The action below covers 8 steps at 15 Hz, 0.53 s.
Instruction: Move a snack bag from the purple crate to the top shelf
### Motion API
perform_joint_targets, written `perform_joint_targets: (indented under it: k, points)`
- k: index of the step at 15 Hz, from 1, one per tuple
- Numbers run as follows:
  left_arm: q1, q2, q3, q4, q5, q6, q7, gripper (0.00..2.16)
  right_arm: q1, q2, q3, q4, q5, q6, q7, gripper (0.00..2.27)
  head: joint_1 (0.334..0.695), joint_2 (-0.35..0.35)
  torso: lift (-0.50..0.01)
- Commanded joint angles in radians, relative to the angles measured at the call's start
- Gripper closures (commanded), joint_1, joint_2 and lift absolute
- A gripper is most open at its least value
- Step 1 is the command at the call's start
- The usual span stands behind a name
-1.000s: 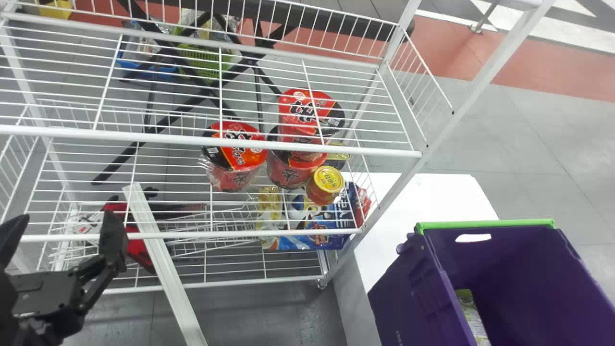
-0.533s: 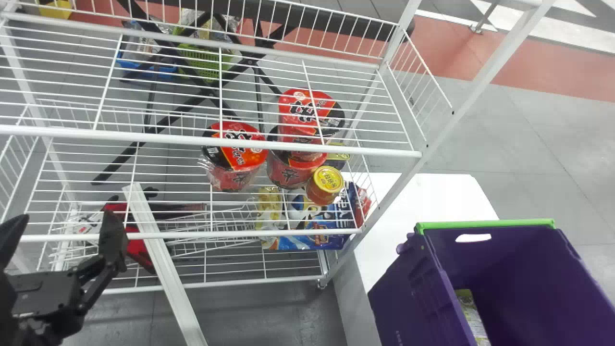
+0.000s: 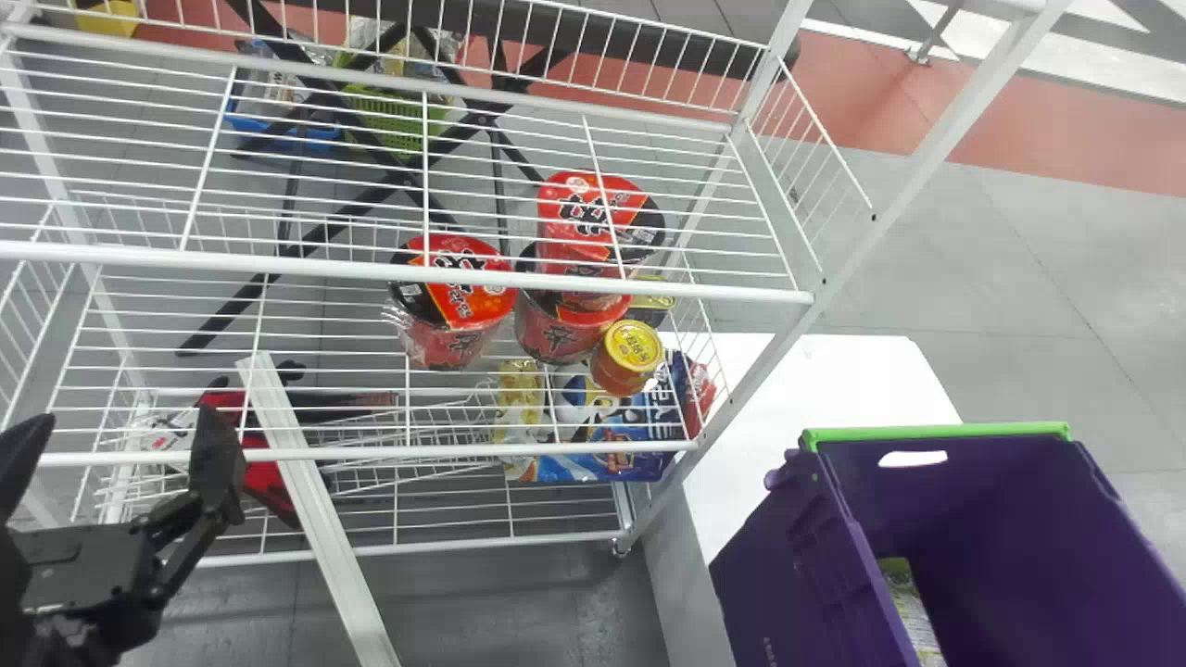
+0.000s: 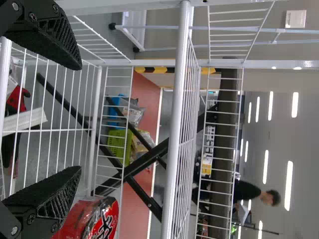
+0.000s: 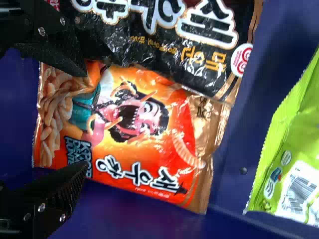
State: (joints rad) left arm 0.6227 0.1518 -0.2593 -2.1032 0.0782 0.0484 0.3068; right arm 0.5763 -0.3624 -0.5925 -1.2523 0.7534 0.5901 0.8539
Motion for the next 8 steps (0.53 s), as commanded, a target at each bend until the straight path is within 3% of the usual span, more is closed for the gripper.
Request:
perform_joint_targets:
  k: [1, 8]
  points:
    - [0.0, 0.0, 0.0, 0.0, 0.0, 0.0, 0.0, 0.1, -0.001, -0.003, 0.0, 0.016, 0.001, -0.008, -0.01, 0.22, 0.695, -0.35, -0.457]
    - [0.0, 0.0, 0.0, 0.0, 0.002, -0.003, -0.002, 0.1, 0.004, -0.003, -0.02, 0.036, 0.0, -0.017, -0.023, 0.22, 0.695, -0.35, -0.457]
